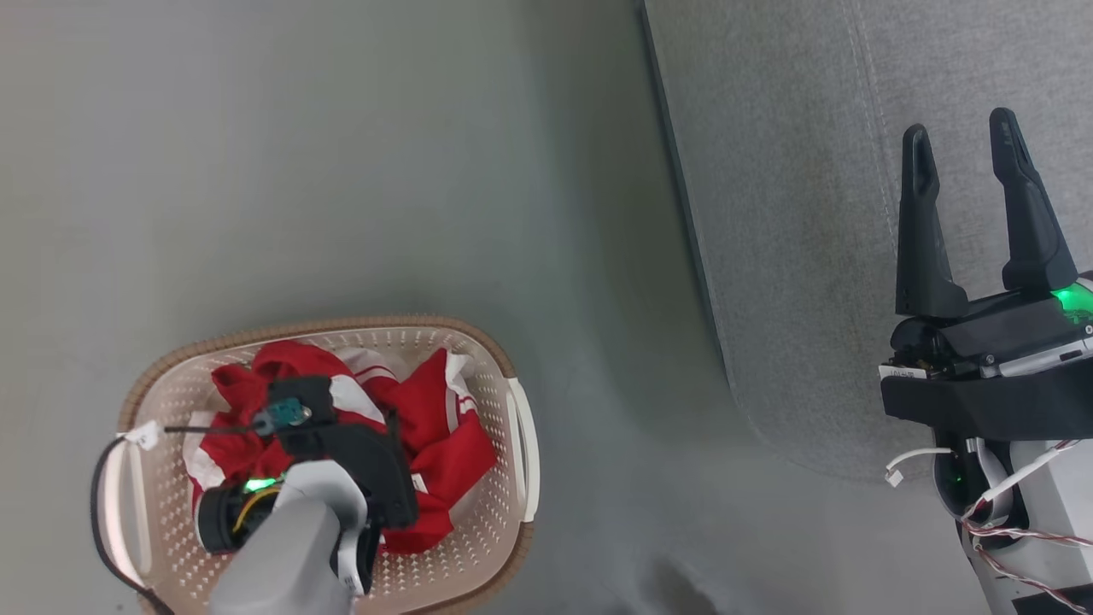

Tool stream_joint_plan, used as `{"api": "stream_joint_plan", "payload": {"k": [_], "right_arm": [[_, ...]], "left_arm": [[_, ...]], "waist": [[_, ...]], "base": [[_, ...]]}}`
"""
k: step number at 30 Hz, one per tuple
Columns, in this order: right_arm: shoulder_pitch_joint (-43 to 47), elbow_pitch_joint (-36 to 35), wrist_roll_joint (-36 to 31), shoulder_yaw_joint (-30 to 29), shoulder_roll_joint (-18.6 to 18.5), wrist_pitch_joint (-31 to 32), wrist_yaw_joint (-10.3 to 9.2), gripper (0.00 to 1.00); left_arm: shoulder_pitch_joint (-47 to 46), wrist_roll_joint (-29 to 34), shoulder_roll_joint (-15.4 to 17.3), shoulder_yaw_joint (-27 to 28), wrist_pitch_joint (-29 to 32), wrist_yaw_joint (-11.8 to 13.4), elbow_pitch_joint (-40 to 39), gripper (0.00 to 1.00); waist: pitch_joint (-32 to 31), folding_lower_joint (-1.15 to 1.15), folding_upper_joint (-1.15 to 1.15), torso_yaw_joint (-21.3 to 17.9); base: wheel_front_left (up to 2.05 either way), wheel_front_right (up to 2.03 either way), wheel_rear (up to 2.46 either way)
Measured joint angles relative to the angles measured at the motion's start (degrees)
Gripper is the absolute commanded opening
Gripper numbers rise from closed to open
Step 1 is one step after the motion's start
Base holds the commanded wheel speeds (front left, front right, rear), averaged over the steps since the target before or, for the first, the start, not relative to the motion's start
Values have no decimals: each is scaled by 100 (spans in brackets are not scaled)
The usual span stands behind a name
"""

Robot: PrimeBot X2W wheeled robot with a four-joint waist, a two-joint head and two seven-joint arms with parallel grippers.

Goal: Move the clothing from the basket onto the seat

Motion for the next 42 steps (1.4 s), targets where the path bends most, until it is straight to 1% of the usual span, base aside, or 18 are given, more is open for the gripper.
{"api": "stream_joint_plan", "payload": {"k": [8, 15, 18, 21, 22, 23, 24, 25, 31, 38, 42], "right_arm": [[-116, -137, -1, -3, 10, -14, 0, 100], [-205, -245, -34, 1, 1, -14, 1, 100], [-241, -260, -53, 8, 2, -14, 1, 100], [-259, -287, -54, 20, 4, -14, 1, 100], [-274, -296, -63, 20, 4, -14, 1, 100], [-296, -298, -70, 21, 4, -14, 1, 100], [-296, -298, -70, 21, 4, -14, 1, 100], [-313, -301, -71, 23, 5, -14, 1, 100], [-322, -270, -86, 9, 2, -15, 1, 100], [-322, -43, -102, 19, 5, -14, 4, 100], [-322, 104, -102, 18, 7, -15, 45, 100]], "left_arm": [[-463, -270, -8, 392, -25, -1, 608, 100], [-669, -286, -15, 673, -230, 0, 1299, 100], [-697, -325, -15, 712, -315, 0, 1486, 100], [-705, -327, -18, 708, -367, 0, 1485, 100], [-708, -327, -20, 706, -381, 0, 1482, 83], [-709, -327, -22, 705, -412, -1, 1479, 46], [-709, -327, -22, 705, -412, -1, 1479, 18], [-709, -327, -22, 702, -443, 0, 1477, 0], [-730, -334, -24, 593, -522, -1, 1455, 0], [-705, -334, -25, 334, -593, 0, 1448, 0], [-656, -333, -26, 167, -630, 0, 1446, 0]], "waist": [[386, 0, 0, -99], [612, 0, 0, -127], [649, 0, 0, -127], [663, -1, 0, -122], [667, 0, 0, -119], [671, 0, 0, -115], [671, 0, 0, -115], [675, 0, 0, -110], [651, -1, 0, -58], [499, 0, -1, 29], [356, -1, -1, 90]], "base": [[0, 0, 0], [0, 0, 0], [0, 0, 0], [0, 0, 0], [0, 0, 0], [0, 0, 0], [0, 0, 0], [0, 0, 0], [0, 0, 0], [0, 0, 0], [0, 0, 0]]}}
